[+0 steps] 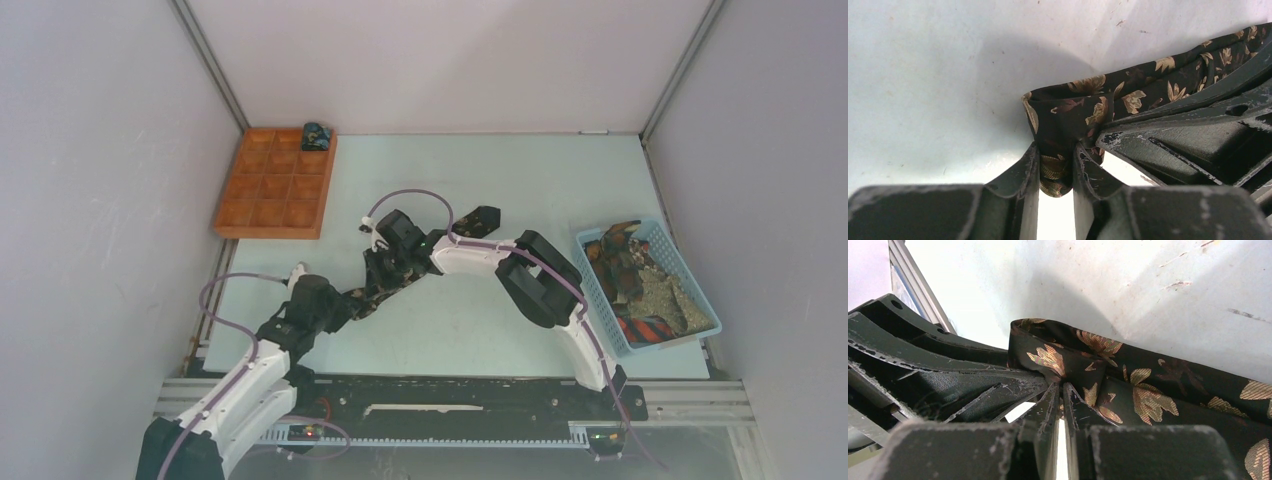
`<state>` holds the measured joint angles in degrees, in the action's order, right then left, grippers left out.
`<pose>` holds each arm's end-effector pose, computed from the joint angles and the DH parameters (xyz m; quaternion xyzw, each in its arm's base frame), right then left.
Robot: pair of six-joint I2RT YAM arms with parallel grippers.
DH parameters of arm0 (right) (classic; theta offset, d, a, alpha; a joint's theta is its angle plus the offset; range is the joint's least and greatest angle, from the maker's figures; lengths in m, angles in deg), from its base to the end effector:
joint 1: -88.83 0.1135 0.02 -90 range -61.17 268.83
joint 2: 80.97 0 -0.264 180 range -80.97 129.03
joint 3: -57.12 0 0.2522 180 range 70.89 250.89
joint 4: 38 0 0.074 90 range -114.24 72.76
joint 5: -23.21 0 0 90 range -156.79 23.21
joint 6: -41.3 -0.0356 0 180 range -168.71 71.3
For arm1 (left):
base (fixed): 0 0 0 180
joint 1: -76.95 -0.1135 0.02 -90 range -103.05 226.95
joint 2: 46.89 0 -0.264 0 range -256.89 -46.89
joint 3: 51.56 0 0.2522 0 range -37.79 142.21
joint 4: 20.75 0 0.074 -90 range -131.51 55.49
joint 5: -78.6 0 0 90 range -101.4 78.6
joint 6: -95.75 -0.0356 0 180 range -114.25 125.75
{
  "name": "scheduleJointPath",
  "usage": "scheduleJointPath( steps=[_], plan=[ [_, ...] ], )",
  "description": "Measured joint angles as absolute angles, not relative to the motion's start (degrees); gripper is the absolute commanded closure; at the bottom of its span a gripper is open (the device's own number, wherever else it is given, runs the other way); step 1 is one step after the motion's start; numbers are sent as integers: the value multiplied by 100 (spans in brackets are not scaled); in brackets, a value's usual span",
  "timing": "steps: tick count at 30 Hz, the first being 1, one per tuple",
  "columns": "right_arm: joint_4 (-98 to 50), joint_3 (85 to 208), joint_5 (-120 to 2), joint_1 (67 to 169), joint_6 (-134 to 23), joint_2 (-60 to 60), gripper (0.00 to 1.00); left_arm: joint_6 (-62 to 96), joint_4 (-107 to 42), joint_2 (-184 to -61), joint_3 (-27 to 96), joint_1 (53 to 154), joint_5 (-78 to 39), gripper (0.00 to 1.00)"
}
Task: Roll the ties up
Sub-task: Roll the tie at the center of the board.
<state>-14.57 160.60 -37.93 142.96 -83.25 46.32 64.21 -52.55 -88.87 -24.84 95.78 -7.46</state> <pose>0.2686 0.4007 0.1445 -0.2429 0.8732 0.4127 0.0903 0.1349 -0.0434 0.1435 -0.3271 0.8707 -0.2035 0.3057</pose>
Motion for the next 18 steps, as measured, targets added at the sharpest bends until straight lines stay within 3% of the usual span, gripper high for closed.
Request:
scheduleJointPath(
  steps=[8, 18],
  plan=[
    [-1404, 16066, -3841, 14307, -8321, 4597, 90, 6416, -5469, -8653, -2463, 9578, -698, 89],
    [-1090, 16068, -4261, 14357, -8211, 4465, 90, 6241, -6197, -8574, -2117, 9578, -344, 94]
  ],
)
